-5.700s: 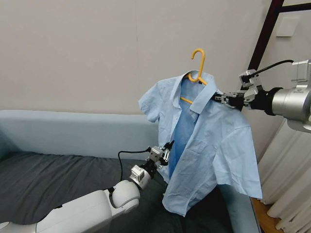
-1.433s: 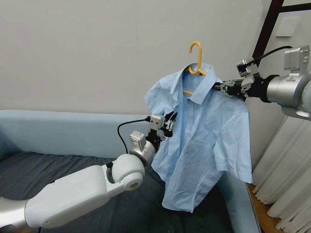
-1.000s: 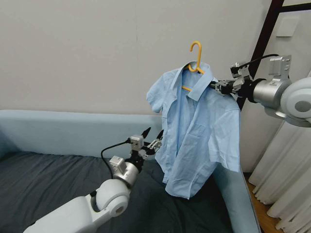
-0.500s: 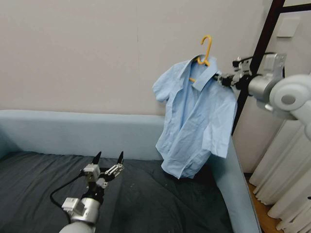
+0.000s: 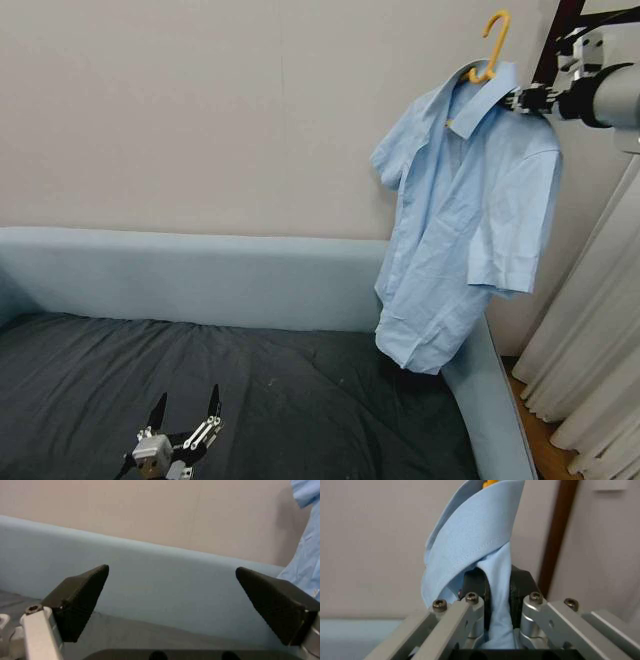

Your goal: Pick up the clothes from the sofa and hang them on the clothes hanger.

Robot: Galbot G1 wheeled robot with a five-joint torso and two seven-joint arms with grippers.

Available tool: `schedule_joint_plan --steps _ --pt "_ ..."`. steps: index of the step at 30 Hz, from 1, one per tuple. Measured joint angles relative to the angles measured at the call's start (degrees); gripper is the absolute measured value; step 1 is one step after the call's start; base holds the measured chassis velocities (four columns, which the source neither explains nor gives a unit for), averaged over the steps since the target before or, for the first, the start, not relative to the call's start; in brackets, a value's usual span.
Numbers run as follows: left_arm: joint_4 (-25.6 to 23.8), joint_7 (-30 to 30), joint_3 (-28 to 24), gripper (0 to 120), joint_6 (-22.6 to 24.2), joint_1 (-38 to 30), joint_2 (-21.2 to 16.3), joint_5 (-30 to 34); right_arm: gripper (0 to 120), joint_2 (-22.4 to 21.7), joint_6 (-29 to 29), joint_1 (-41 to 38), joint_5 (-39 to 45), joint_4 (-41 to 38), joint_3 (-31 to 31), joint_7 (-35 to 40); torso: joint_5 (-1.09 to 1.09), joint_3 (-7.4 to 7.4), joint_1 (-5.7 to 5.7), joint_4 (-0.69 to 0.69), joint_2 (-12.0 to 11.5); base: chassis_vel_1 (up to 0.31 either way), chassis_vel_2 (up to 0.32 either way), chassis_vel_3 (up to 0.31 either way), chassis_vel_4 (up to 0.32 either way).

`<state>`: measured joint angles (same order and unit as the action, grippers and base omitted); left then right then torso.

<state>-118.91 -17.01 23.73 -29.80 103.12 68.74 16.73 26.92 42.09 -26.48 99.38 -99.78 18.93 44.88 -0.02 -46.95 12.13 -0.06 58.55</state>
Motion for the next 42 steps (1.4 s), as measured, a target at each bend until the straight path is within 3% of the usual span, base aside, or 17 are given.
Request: schedule_joint_plan --steps 4,12,26,36,42 --pt "0.4 0.1 -0.5 100 0.0 -1.2 -0.1 0.4 7 -3.0 0.0 0.2 0.3 -2.3 0.2 4.7 0.01 0.0 0.0 -0.02 0.0 0.0 0.0 0.0 0.0" --pt "0.5 0.0 -1.7 100 0.6 -2.2 -0.6 1.0 7 -7.1 0.1 -1.7 1.7 -4.5 1.5 7.0 0.01 0.0 0.0 -0.02 0.0 0.0 0.0 0.0 0.0" --pt "0.4 -0.2 -0.8 100 -0.7 -1.0 -0.7 1.3 7 1.3 0.1 -16.6 -11.1 9.6 22.0 2.0 -0.01 -0.02 0.02 0.0 0.0 0.0 0.0 0.0 0.0" --pt "1.7 -0.2 -0.2 100 -2.0 -0.6 -0.7 2.4 7 -2.1 0.1 -23.8 -9.2 7.7 28.0 0.4 -0.02 0.0 0.01 -0.04 0.0 0.0 0.0 0.0 0.0" --pt "1.9 -0.2 -1.0 100 -2.0 -1.0 -0.7 2.5 7 -3.4 0.1 -23.8 -6.8 5.3 27.6 2.8 -0.01 0.0 0.01 -0.02 0.0 0.0 0.0 0.0 0.0"
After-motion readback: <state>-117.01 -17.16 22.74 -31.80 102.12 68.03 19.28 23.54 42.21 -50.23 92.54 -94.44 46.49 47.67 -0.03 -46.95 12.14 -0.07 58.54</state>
